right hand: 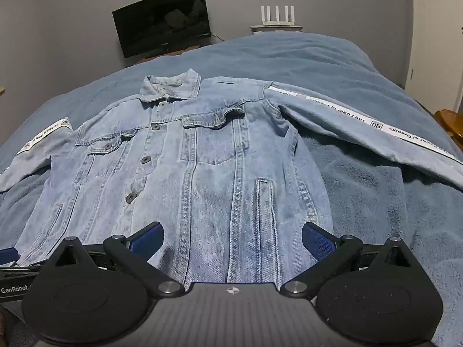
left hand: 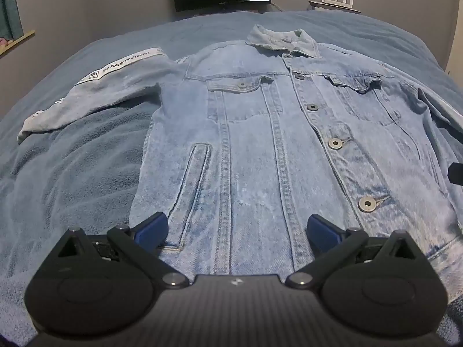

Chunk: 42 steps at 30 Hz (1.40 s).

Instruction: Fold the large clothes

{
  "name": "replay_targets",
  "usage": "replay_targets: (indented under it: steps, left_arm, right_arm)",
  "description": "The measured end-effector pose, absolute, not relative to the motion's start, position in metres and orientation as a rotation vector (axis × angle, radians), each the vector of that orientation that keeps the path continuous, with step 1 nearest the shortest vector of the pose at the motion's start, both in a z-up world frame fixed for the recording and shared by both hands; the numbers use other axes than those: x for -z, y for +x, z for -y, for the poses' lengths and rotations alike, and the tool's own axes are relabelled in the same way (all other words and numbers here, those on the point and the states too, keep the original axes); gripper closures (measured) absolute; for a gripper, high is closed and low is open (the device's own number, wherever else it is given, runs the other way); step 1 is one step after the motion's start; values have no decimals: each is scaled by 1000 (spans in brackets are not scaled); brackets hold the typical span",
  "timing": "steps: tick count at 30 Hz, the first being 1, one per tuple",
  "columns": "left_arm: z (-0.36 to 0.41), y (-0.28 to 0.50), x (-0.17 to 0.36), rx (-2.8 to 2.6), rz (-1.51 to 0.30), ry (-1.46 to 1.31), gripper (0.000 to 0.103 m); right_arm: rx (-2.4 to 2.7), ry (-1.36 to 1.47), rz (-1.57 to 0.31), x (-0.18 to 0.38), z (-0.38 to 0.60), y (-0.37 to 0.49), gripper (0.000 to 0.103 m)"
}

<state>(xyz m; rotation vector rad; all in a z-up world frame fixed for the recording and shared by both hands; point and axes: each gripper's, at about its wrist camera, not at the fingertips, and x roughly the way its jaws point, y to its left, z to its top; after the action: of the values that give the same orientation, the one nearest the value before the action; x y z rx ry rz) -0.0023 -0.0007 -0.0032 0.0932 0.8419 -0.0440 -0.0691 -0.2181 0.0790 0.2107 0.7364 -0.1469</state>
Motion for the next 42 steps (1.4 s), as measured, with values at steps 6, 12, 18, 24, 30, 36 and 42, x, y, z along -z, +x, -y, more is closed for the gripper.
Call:
replay_targets:
  steps: [6,12,18,24,30,36,42]
  left_arm:
    - [3,-2,5,45,-844,104,0]
    - [4,-3,5,45,-844,104,0]
    - [4,-3,6,44,-843,104,0]
    - [4,-3,6,44,-844,105,0]
    - [4,-4,6,44,-844,105,0]
    - [4,-5,7,44,-845,105,0]
    - [4,-5,7,44,-845,105,0]
  right_arm:
    - [149,229,-744,-79,221,-68,0]
    - [149,231,-748,-78,220,-68,0]
    - [149,233,-748,-76,220,-68,0]
    - [149,233,-748,-76,220,-68,0]
    - [148,234,-749,-76,220,-67,0]
    - [149,237,-750,-74,220,-68,0]
    - [149,241,-753,-72,220,-69,0]
